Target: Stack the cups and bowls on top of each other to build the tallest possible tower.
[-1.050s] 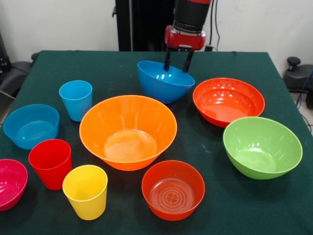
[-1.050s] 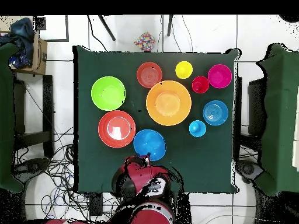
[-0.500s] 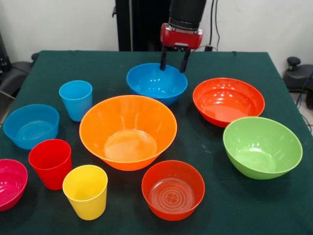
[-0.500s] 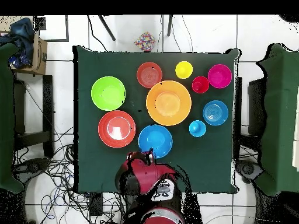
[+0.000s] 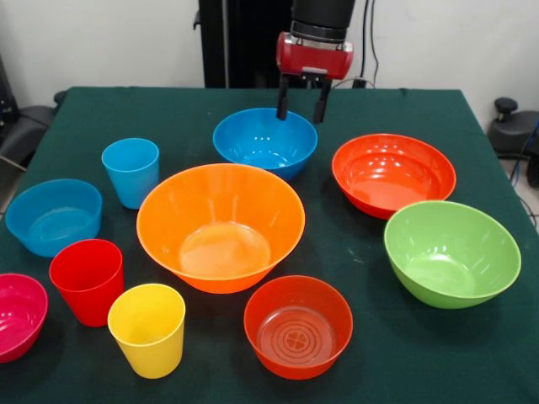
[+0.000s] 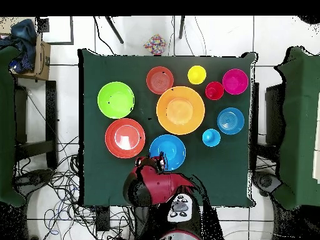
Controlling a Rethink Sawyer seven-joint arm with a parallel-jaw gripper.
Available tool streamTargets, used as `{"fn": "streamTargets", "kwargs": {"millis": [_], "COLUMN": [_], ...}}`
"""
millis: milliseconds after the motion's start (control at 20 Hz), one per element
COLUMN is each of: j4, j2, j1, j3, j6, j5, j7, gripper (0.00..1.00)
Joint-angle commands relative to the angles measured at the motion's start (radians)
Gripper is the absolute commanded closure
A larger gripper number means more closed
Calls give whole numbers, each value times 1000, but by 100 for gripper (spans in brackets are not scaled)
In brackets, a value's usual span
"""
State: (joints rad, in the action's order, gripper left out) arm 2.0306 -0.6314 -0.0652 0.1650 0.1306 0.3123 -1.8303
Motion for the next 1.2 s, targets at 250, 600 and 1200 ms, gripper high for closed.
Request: {"fn": "streamTargets", "kwargs": {"millis": [250,600,1200], "j4": [-53,7,5], "j2": [32,0,46], "j1": [6,-134,-139], "j3": [-100,-267,-276], "j6": [-55,6,69], "j5": [-44,15,26], "j7": [-139,-159,-145], "gripper": [0,0,0]}}
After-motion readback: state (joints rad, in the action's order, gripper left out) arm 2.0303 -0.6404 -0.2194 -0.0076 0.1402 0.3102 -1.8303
